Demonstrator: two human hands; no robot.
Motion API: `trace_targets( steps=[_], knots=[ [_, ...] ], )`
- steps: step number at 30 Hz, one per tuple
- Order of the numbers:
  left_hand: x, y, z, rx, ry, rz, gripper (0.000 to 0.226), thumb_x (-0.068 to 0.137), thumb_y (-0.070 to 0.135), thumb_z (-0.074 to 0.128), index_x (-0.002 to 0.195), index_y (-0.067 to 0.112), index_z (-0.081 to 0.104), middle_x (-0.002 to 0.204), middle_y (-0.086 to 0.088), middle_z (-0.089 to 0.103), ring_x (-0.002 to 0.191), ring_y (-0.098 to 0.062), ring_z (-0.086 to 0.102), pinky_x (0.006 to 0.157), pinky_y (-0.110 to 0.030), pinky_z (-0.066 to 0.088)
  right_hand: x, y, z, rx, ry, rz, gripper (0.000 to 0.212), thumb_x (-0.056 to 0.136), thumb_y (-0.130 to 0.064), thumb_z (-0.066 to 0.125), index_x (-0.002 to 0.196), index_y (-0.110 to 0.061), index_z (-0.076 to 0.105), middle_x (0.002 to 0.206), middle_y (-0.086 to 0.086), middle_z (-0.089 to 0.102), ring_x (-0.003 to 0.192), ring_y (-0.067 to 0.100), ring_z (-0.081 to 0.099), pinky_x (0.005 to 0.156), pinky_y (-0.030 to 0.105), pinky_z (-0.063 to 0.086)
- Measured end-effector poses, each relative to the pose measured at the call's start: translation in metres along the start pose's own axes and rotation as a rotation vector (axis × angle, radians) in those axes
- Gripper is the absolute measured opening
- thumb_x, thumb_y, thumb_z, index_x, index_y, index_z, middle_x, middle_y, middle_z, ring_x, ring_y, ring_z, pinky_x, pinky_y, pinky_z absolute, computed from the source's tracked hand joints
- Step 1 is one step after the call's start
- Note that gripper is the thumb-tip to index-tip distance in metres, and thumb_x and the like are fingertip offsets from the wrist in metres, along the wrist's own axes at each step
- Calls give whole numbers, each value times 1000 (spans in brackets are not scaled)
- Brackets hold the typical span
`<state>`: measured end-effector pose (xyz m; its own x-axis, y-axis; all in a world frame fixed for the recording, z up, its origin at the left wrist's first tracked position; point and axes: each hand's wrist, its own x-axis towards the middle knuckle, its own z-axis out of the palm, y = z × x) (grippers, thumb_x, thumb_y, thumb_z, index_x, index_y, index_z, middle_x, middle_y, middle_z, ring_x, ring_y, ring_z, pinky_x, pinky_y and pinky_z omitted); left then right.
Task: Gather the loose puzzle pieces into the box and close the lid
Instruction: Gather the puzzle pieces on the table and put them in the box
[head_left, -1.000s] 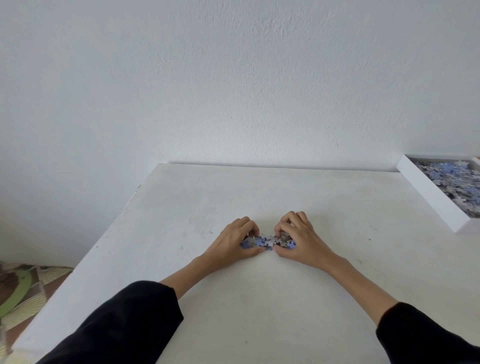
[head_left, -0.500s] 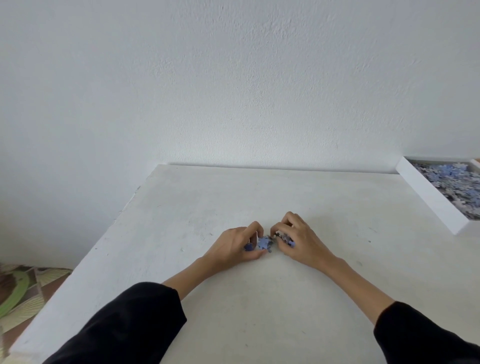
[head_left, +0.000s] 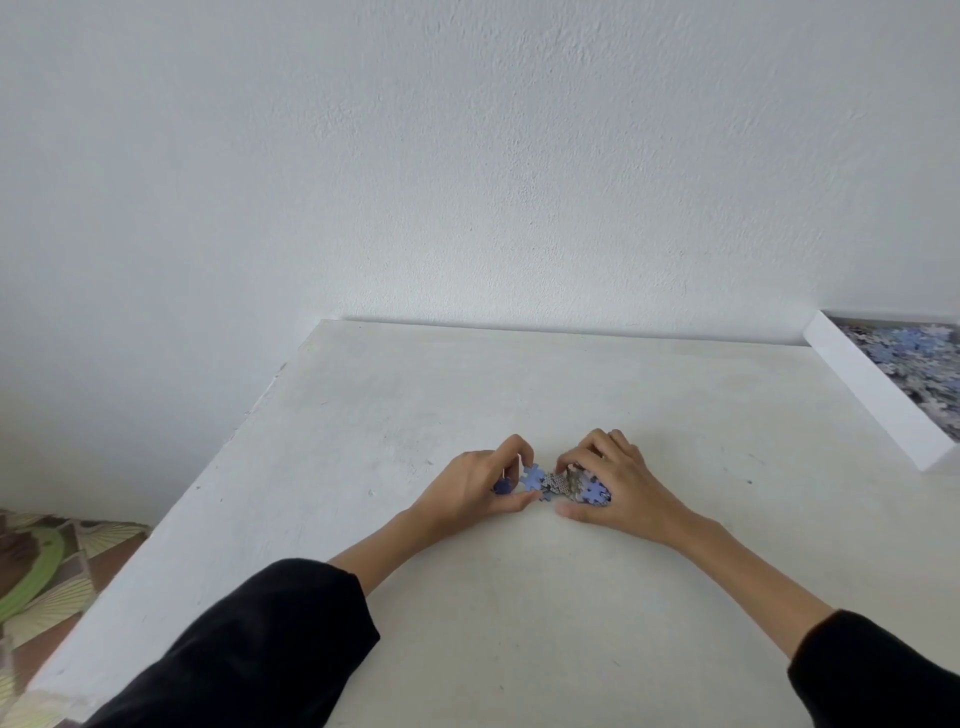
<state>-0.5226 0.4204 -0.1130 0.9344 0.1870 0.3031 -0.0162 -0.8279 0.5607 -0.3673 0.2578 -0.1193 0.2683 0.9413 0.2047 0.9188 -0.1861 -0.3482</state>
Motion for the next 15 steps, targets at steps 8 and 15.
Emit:
trace_targets(
  steps=[8, 15],
  knots=[
    [0, 1, -1, -11, -17, 5, 29, 84, 23, 65, 103, 9, 48, 69, 9, 45, 54, -11, 36, 53, -15, 30, 5, -14, 1, 42, 172, -79, 12, 81, -16, 60, 82, -11, 49, 68, -11, 44, 64, 9, 39, 55, 23, 36],
    [-2, 1, -2, -59, 18, -4, 26, 84, 20, 64, 102, 11, 47, 68, 7, 43, 55, -12, 34, 54, -15, 31, 8, -11, 3, 110, 234, -93, 8, 86, -11, 61, 91, -7, 66, 82, -1, 66, 69, 12, 60, 61, 23, 49]
  ],
)
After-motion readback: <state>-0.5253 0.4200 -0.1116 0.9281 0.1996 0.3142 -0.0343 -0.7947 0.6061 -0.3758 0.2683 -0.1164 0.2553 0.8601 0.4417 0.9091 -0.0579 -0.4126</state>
